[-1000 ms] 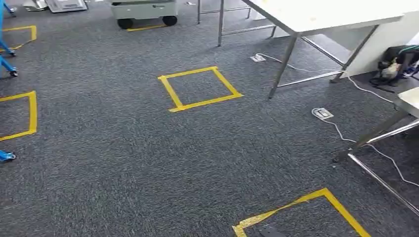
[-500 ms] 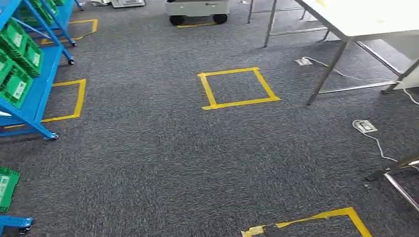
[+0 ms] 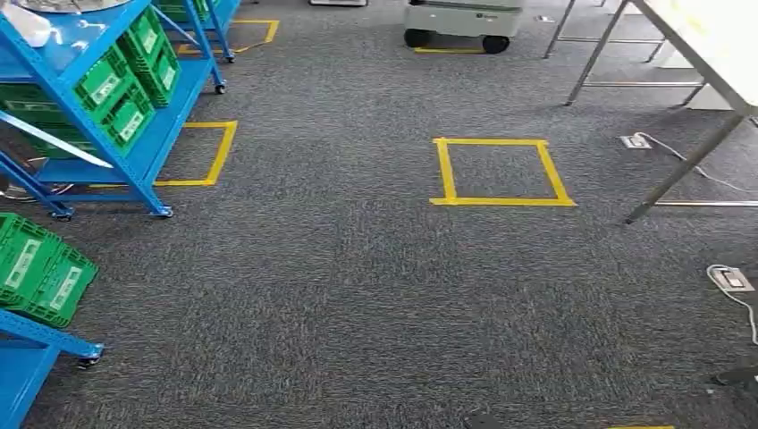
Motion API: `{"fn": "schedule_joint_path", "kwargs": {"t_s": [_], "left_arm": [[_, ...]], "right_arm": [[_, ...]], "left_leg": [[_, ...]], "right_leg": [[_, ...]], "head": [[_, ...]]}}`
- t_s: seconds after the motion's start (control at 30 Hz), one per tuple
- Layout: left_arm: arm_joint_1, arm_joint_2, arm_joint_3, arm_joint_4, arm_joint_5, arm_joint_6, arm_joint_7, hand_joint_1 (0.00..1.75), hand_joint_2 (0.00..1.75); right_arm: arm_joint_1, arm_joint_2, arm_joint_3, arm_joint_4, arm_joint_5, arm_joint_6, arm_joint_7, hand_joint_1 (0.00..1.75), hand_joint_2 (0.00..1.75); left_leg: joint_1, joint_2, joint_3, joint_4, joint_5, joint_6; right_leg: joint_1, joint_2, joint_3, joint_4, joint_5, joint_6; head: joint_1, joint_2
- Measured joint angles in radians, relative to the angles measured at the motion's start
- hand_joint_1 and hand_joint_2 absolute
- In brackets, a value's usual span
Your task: Take the parts from the cabinet and place them on the table.
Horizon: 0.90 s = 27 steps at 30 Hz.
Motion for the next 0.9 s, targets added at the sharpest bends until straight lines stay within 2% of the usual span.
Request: {"fn": "schedule_joint_path", "kwargs": {"t_s": [0.03,0.07,0.1,0.13,0.17,0.2,0.27,0.3,0.33,0.37,0.4,0.43,0.47,0.5,0.53,0.57,0.6,0.63,0.67,0.7,0.73,0.8,0.83,0.87,0.9], "left_arm": [[0.009,0.008,-0.022,0.001,-0.047,-0.013,0.015,0.00,0.00],[0.017,0.015,-0.047,0.003,-0.083,-0.023,0.026,0.00,0.00],[0.026,0.022,-0.079,0.005,-0.107,-0.031,0.032,0.00,0.00],[0.030,0.027,-0.096,0.005,-0.112,-0.033,0.034,0.00,0.00],[0.029,0.033,-0.110,0.006,-0.116,-0.034,0.035,0.00,0.00],[0.031,0.035,-0.121,0.007,-0.119,-0.036,0.036,0.00,0.00],[0.040,0.039,-0.137,0.009,-0.120,-0.037,0.037,0.00,0.00],[0.044,0.042,-0.142,0.010,-0.120,-0.039,0.037,0.00,0.00],[0.046,0.045,-0.146,0.011,-0.123,-0.043,0.038,0.00,0.00],[0.046,0.047,-0.152,0.012,-0.127,-0.044,0.038,0.00,0.00],[0.042,0.048,-0.158,0.012,-0.129,-0.045,0.038,0.00,0.00],[0.039,0.050,-0.160,0.013,-0.129,-0.046,0.038,0.00,0.00],[0.038,0.050,-0.161,0.014,-0.128,-0.048,0.038,0.00,0.00],[0.040,0.050,-0.161,0.015,-0.126,-0.048,0.036,0.00,0.00],[0.042,0.051,-0.161,0.015,-0.122,-0.048,0.033,0.00,0.00],[0.044,0.052,-0.160,0.016,-0.119,-0.047,0.032,0.00,0.00],[0.043,0.052,-0.160,0.016,-0.119,-0.047,0.029,0.00,0.00],[0.041,0.052,-0.161,0.016,-0.118,-0.046,0.027,0.00,0.00],[0.036,0.051,-0.160,0.016,-0.118,-0.045,0.026,0.00,0.00],[0.029,0.050,-0.161,0.016,-0.118,-0.043,0.025,0.00,0.00],[0.027,0.048,-0.161,0.018,-0.118,-0.041,0.024,0.00,0.00],[0.033,0.048,-0.160,0.019,-0.114,-0.037,0.024,0.00,0.00],[0.035,0.047,-0.160,0.021,-0.106,-0.035,0.022,0.00,0.00],[0.036,0.046,-0.159,0.021,-0.097,-0.033,0.021,0.00,0.00],[0.034,0.045,-0.157,0.021,-0.089,-0.031,0.018,0.00,0.00]], "right_arm": [[0.001,-0.003,0.005,0.000,0.018,0.014,-0.002,0.00,0.00],[0.001,-0.007,0.013,0.000,0.030,0.024,-0.003,0.00,0.00],[0.002,-0.012,0.024,0.000,0.038,0.031,-0.005,0.00,0.00],[0.005,-0.013,0.027,0.000,0.040,0.035,-0.005,0.00,0.00],[0.006,-0.013,0.030,0.001,0.042,0.038,-0.006,0.00,0.00],[0.005,-0.014,0.032,0.001,0.043,0.040,-0.006,0.00,0.00],[0.006,-0.017,0.038,0.001,0.045,0.040,-0.006,0.00,0.00],[0.006,-0.017,0.042,0.001,0.048,0.043,-0.007,0.00,0.00],[0.005,-0.018,0.047,0.001,0.055,0.049,-0.007,0.00,0.00],[0.006,-0.018,0.051,0.001,0.059,0.057,-0.007,0.00,0.00],[0.009,-0.019,0.055,0.001,0.063,0.064,-0.007,0.00,0.00],[0.012,-0.021,0.058,0.001,0.068,0.072,-0.007,0.00,0.00],[0.015,-0.024,0.061,0.001,0.071,0.082,-0.007,0.00,0.00],[0.015,-0.026,0.063,0.001,0.071,0.087,-0.008,0.00,0.00],[0.015,-0.027,0.066,0.001,0.071,0.089,-0.009,0.00,0.00],[0.013,-0.029,0.069,0.001,0.071,0.090,-0.012,0.00,0.00],[0.012,-0.029,0.071,0.001,0.070,0.089,-0.012,0.00,0.00],[0.011,-0.029,0.072,0.001,0.067,0.088,-0.013,0.00,0.00],[0.012,-0.029,0.072,0.001,0.066,0.086,-0.013,0.00,0.00],[0.013,-0.029,0.072,0.001,0.064,0.084,-0.013,0.00,0.00],[0.012,-0.029,0.072,0.001,0.064,0.081,-0.013,0.00,0.00],[0.007,-0.029,0.072,0.001,0.057,0.079,-0.014,0.00,0.00],[0.004,-0.029,0.072,0.001,0.053,0.079,-0.015,0.00,0.00],[0.004,-0.029,0.072,0.001,0.051,0.078,-0.017,0.00,0.00],[0.006,-0.029,0.072,0.001,0.048,0.077,-0.018,0.00,0.00]], "left_leg": [[0.001,-0.014,0.001,0.000,0.000,-0.001],[0.002,-0.028,0.002,0.000,0.001,-0.002],[0.004,-0.046,0.003,0.001,0.001,-0.008],[0.004,-0.057,0.001,0.002,0.002,-0.013],[0.000,-0.073,-0.006,0.009,0.003,-0.020],[0.001,-0.083,-0.012,0.004,0.007,-0.027],[0.011,-0.108,-0.020,-0.001,0.018,-0.045],[0.012,-0.124,-0.023,0.000,0.020,-0.052],[0.007,-0.072,-0.030,0.015,0.006,-0.052],[0.003,-0.015,-0.056,0.067,-0.031,-0.054],[0.004,0.013,-0.095,0.144,-0.072,-0.057],[0.005,0.026,-0.137,0.230,-0.110,-0.059],[0.006,0.033,-0.173,0.307,-0.136,-0.060],[0.006,0.035,-0.183,0.330,-0.135,-0.060],[0.006,0.035,-0.169,0.310,-0.113,-0.059],[0.006,0.037,-0.131,0.244,-0.074,-0.057],[0.005,0.051,-0.081,0.159,-0.036,-0.054],[0.002,0.091,-0.029,0.075,-0.010,-0.049],[-0.003,0.150,0.006,0.020,-0.012,-0.047],[-0.006,0.133,0.004,0.011,-0.014,-0.038],[-0.006,0.122,0.002,0.010,-0.013,-0.033],[-0.008,0.094,-0.002,0.007,-0.011,-0.023],[-0.001,0.082,0.001,0.004,-0.006,-0.016],[0.000,0.074,0.000,0.004,-0.005,-0.013],[0.001,0.063,-0.002,0.005,-0.003,-0.006]], "right_leg": [[-0.001,0.001,0.013,-0.039,0.034,0.000],[-0.003,0.005,0.040,-0.106,0.076,-0.001],[-0.008,0.027,0.089,-0.215,0.131,-0.001],[-0.019,0.090,0.121,-0.288,0.149,0.003],[-0.025,0.132,0.128,-0.310,0.135,0.001],[-0.022,0.112,0.127,-0.304,0.137,-0.009],[-0.012,0.092,0.132,-0.299,0.140,-0.026],[-0.016,0.074,0.134,-0.308,0.147,-0.036],[-0.016,0.057,0.138,-0.311,0.149,-0.042],[-0.015,0.043,0.138,-0.313,0.150,-0.050],[-0.011,0.025,0.138,-0.313,0.149,-0.052],[-0.007,0.005,0.137,-0.313,0.148,-0.054],[-0.005,-0.016,0.136,-0.313,0.147,-0.056],[-0.004,-0.032,0.136,-0.313,0.146,-0.057],[-0.003,-0.046,0.137,-0.313,0.145,-0.057],[-0.003,-0.060,0.138,-0.313,0.145,-0.056],[-0.003,-0.071,0.140,-0.313,0.144,-0.054],[-0.002,-0.082,0.143,-0.313,0.141,-0.051],[0.006,-0.093,0.145,-0.309,0.136,-0.044],[0.009,-0.105,0.135,-0.306,0.130,-0.037],[0.009,-0.117,0.139,-0.310,0.131,-0.034],[0.008,-0.143,0.158,-0.312,0.129,-0.026],[0.001,-0.121,0.148,-0.304,0.118,-0.017],[0.000,-0.063,0.134,-0.267,0.092,-0.013],[-0.002,-0.029,0.102,-0.193,0.052,-0.011]], "head": [[0.000,0.000],[0.000,0.000],[0.000,0.000],[0.001,0.000],[-0.001,0.000],[-0.002,0.000],[-0.001,0.000],[-0.001,0.000],[-0.003,0.000],[-0.010,0.000],[-0.011,0.000],[-0.010,0.000],[-0.010,0.000],[-0.010,0.000],[-0.010,0.000],[-0.010,0.000],[-0.010,0.000],[-0.011,0.000],[-0.011,0.000],[-0.012,0.000],[-0.005,0.000],[-0.006,0.000],[-0.006,0.000],[-0.002,0.000],[-0.001,0.000]]}}
